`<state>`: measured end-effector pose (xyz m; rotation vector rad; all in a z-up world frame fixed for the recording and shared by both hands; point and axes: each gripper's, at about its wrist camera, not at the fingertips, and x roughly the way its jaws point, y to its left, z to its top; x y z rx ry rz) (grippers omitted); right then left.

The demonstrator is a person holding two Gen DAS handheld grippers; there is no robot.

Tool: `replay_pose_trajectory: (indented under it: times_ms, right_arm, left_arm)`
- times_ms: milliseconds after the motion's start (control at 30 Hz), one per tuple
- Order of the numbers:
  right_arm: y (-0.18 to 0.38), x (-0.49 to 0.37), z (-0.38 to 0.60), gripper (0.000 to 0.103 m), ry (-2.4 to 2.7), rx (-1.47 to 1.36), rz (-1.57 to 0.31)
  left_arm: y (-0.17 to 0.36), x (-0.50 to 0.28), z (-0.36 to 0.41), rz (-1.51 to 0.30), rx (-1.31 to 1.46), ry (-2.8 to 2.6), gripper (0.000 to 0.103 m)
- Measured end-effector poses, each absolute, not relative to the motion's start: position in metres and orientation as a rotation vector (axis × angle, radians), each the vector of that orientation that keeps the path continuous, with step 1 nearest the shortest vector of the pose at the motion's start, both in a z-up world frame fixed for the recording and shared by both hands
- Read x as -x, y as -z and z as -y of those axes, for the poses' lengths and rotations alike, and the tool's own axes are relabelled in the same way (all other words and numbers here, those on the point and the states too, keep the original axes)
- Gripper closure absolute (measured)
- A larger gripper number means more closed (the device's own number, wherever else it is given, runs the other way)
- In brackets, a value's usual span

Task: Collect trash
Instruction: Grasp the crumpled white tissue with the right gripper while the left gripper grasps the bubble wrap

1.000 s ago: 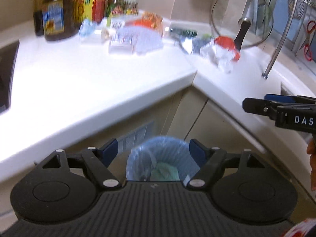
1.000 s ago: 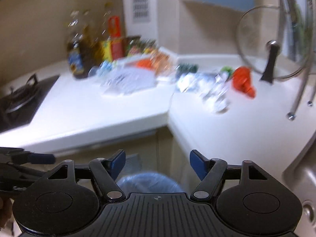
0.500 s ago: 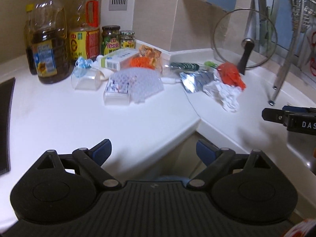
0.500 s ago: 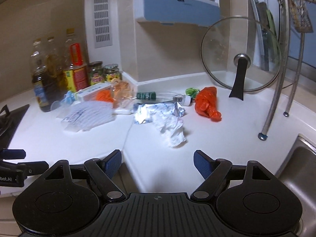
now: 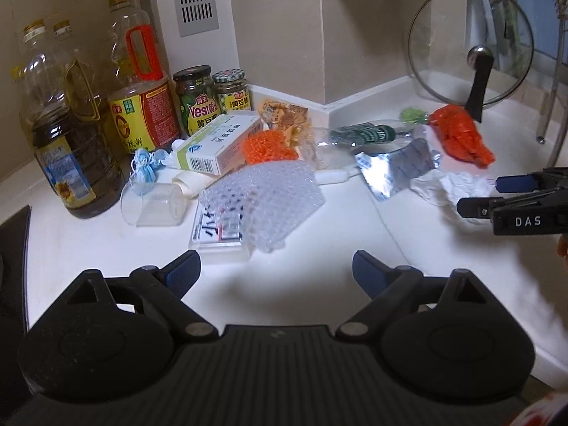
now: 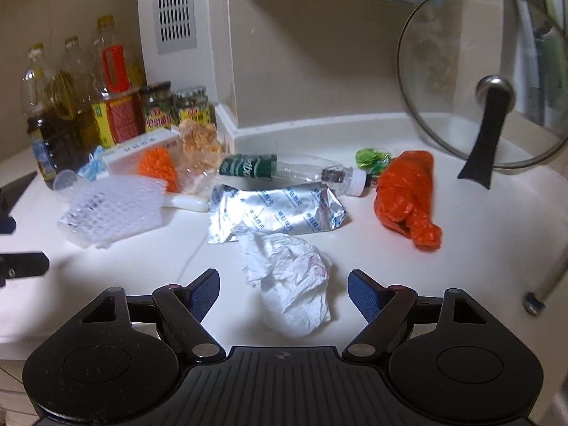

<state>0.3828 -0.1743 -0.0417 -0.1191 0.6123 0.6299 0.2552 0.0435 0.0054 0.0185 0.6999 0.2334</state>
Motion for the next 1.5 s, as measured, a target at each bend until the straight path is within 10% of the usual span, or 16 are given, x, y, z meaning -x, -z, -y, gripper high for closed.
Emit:
replay_pose_trajectory:
  times_ms: [167, 300, 433, 733, 1067, 1500]
  right_arm:
    - [0.050, -0.400, 0.169, 0.025, -0.645, 0.134, -0.617]
    - [0.053, -0.409, 0.166, 0.064, -0.655, 0.156, -0.626]
    - [0.051, -0.412, 0.169, 0.078, -0.656, 0.154, -0.618]
    - [0.040, -0.413, 0.182, 0.078, -0.660, 0.103, -0.624]
    - [0.039, -0.417, 0.195, 0.078, -0.628, 0.074, -0.630]
    - [0.022, -0.397, 0.207, 0.078, -0.580, 0.050, -0.587]
  left_arm:
    - [-0.005, -0.278, -0.042, -0.713, -0.112, -0.234, 0.012]
    - [-0.006, -0.296, -0.043, -0.719, -0.190, -0.207, 0.012]
    - [-0.001, -0.316, -0.047, -0.736, -0.284, -0.173, 0.012]
    - [0.012, -0.365, -0.054, -0.807, -0.463, -0.063, 0.018]
    - [0.024, -0.380, -0.060, -0.856, -0.533, -0.065, 0.086]
    - [-0.027, -0.340, -0.045, -0.671, -0.376, -0.122, 0.089]
